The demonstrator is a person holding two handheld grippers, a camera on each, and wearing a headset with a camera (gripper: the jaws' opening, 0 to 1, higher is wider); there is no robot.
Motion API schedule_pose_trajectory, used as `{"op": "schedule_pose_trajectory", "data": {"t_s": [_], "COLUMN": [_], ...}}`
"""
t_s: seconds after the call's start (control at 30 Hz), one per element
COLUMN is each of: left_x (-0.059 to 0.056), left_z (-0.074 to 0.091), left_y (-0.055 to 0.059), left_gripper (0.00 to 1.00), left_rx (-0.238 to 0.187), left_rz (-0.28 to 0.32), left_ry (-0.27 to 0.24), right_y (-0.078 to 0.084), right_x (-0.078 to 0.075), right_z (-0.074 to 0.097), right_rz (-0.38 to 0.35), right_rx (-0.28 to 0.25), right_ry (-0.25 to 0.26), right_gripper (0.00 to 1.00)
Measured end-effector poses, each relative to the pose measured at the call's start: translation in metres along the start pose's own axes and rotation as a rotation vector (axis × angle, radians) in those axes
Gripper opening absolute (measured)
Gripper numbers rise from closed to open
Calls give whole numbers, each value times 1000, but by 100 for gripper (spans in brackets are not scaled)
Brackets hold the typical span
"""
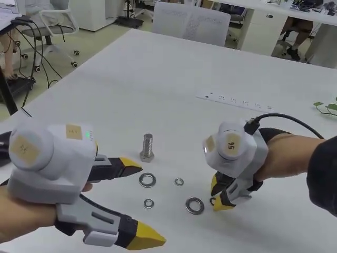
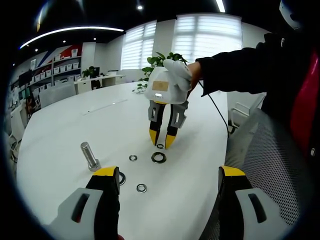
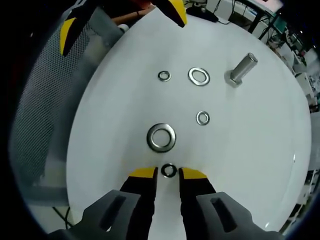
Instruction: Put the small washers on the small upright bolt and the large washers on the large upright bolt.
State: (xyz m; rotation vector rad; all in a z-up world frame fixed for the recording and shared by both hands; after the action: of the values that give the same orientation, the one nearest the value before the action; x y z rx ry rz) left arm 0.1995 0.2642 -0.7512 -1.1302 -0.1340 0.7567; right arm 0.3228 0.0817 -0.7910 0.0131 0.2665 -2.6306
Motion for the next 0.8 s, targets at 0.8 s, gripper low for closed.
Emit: {"op": "schedule_pose_trajectory", "data": {"t_s": [0.8], "left_x": [0], "left_z": [1], "left_y": [1], "left_gripper": [80], "left_rx": [0], "left_rz": [2], "left_ry": [-2], "right_y": [-2], "right_x": [1], "right_z": [0], "right_rz": [-26], "right_rx": [7], "right_ry": [1], "right_gripper": [14]}}
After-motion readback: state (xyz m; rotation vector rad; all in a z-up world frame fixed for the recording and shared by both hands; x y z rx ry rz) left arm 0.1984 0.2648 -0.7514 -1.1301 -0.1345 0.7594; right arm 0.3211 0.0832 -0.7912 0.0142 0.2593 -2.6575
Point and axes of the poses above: the centre of the closed fingertips' face, and the gripper's own axes: z roughly backward along the fingers, x roughly to its left, y roughly out of its underside, the point moved 9 cm from there along z, roughly backward along the fingers, and after that the axes turned 10 degrees about z, right-handed, at the moved point
